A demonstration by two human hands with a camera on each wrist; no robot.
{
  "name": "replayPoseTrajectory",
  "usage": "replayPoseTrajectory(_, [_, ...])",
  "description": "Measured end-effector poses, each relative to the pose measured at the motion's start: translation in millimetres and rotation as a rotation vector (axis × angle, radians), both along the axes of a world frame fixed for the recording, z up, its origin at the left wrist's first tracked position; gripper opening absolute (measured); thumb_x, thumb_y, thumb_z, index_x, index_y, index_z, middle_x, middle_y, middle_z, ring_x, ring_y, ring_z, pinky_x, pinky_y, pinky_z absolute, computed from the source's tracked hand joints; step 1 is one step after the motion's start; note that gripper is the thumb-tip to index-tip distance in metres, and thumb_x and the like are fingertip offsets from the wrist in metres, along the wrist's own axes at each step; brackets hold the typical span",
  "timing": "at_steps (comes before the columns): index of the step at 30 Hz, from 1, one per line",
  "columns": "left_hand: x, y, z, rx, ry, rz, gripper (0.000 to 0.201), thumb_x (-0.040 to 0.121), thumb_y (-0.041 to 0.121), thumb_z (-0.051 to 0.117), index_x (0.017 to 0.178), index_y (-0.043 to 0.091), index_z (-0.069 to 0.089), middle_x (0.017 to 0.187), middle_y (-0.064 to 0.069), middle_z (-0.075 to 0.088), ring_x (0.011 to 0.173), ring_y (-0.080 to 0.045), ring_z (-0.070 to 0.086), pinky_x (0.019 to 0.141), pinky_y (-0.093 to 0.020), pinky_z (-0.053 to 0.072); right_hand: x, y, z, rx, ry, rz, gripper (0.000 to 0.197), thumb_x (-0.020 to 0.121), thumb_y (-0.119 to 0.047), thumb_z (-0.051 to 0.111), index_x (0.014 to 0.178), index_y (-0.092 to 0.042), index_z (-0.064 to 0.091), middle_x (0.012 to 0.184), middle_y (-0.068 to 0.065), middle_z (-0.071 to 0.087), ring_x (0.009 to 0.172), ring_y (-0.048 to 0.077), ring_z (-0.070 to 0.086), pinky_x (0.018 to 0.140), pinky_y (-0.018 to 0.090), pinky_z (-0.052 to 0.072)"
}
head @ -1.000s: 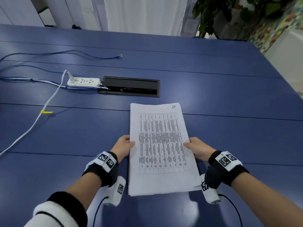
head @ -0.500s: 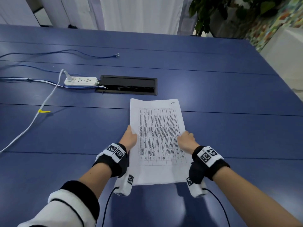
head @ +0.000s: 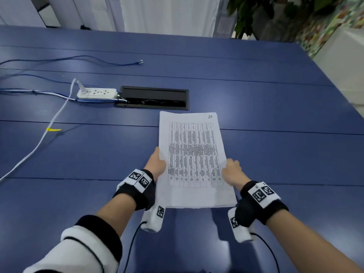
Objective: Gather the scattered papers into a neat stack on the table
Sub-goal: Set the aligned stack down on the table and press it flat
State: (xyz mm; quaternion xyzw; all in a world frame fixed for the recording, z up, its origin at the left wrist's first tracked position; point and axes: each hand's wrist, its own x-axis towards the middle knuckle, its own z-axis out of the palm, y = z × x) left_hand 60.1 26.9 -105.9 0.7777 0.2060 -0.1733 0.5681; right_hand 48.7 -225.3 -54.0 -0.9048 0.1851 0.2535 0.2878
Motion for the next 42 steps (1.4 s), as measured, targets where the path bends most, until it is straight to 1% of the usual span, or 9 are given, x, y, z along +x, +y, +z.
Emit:
replayPoseTrajectory(8, [-39, -6, 53, -0.057, 0.159, -0.008, 0.03, 0.09, -0.001, 0.038, 0.116, 0.006, 0.05, 0.082, -0.008, 0.06, 0.059, -0.012, 0.058, 0.057, -0.022, 0.05, -9, -10, 1, -0.026, 0.065, 0.008, 0.034, 0.09, -0.008, 0.033, 0.117, 0.004, 0.051, 0.137, 0.021, 0.031, 0.111, 0.037, 0.051, 0.096, 0.039, 0.046])
replayPoseTrajectory(13, [-45, -9, 39, 0.046, 0.092, -0.089, 0.037, 0.084, -0.006, 0.031, 0.113, -0.001, 0.055, 0.12, -0.014, 0.061, 0.111, -0.029, 0.058, 0.1, -0.045, 0.046, -22, 4, 3, -0.05, 0.078, -0.018, 0.036, 0.091, -0.003, 0.029, 0.123, 0.005, 0.044, 0.135, 0.019, 0.031, 0.12, 0.036, 0.042, 0.095, 0.034, 0.039])
replayPoseTrajectory(18, [-56, -1, 35, -0.018, 0.16, -0.053, 0.033, 0.084, -0.003, 0.032, 0.106, -0.006, 0.056, 0.11, -0.023, 0.064, 0.102, -0.038, 0.064, 0.087, -0.057, 0.051, -23, -20, -8, 0.08, 0.041, -0.086, 0.022, 0.085, 0.0, 0.037, 0.065, -0.009, 0.039, 0.078, 0.009, 0.042, 0.076, 0.025, 0.047, 0.063, 0.029, 0.036])
replayPoseTrajectory(23, [-65, -5, 15, 0.119, 0.118, -0.128, 0.047, 0.064, 0.011, 0.031, 0.098, 0.001, 0.062, 0.115, -0.022, 0.064, 0.109, -0.038, 0.059, 0.096, -0.049, 0.049, -41, -8, -8, 0.019, 0.067, -0.067, 0.035, 0.088, 0.002, 0.03, 0.115, 0.009, 0.052, 0.125, 0.023, 0.046, 0.113, 0.037, 0.051, 0.09, 0.035, 0.043])
replayPoseTrajectory(26, [-70, -10, 25, 0.189, 0.098, -0.156, 0.044, 0.073, 0.007, 0.031, 0.105, -0.002, 0.06, 0.117, -0.019, 0.061, 0.111, -0.034, 0.055, 0.1, -0.046, 0.046, -41, -10, -7, 0.038, 0.032, -0.063, 0.021, 0.088, 0.003, 0.031, 0.092, 0.003, 0.052, 0.109, 0.02, 0.048, 0.098, 0.028, 0.048, 0.076, 0.031, 0.036])
replayPoseTrajectory(32, [-74, -15, 30, 0.04, 0.071, -0.049, 0.029, 0.085, 0.003, 0.042, 0.108, -0.009, 0.056, 0.111, -0.025, 0.064, 0.083, -0.027, 0.06, 0.074, -0.036, 0.051, -46, -10, -11, 0.025, 0.009, -0.057, 0.03, 0.086, 0.0, 0.034, 0.105, 0.009, 0.055, 0.118, 0.021, 0.054, 0.113, 0.035, 0.053, 0.079, 0.03, 0.038])
replayPoseTrajectory(35, [-74, -19, 39, -0.063, 0.093, -0.007, 0.029, 0.081, -0.005, 0.042, 0.105, -0.01, 0.057, 0.114, -0.021, 0.063, 0.099, -0.033, 0.063, 0.091, -0.046, 0.052, -45, -13, -10, 0.071, 0.003, -0.047, 0.021, 0.084, -0.001, 0.034, 0.092, 0.004, 0.053, 0.108, 0.016, 0.051, 0.091, 0.029, 0.055, 0.073, 0.029, 0.039])
replayPoseTrajectory(39, [-79, -20, 51, -0.212, 0.06, 0.057, 0.033, 0.088, -0.017, 0.036, 0.115, -0.011, 0.053, 0.109, -0.016, 0.06, 0.084, -0.028, 0.06, 0.053, -0.023, 0.057, -42, -19, 0, 0.132, 0.007, -0.099, 0.021, 0.084, -0.001, 0.04, 0.064, -0.004, 0.044, 0.073, 0.009, 0.048, 0.061, 0.02, 0.042, 0.05, 0.025, 0.03])
replayPoseTrajectory(42, [-76, -20, 55, -0.288, 0.047, 0.117, 0.037, 0.088, -0.017, 0.039, 0.123, -0.01, 0.045, 0.117, -0.02, 0.059, 0.092, -0.029, 0.058, 0.05, -0.02, 0.054, -32, -22, 8, 0.24, 0.019, -0.117, 0.021, 0.092, -0.021, 0.045, 0.093, -0.001, 0.052, 0.086, 0.008, 0.054, 0.072, 0.021, 0.053, 0.05, 0.025, 0.04])
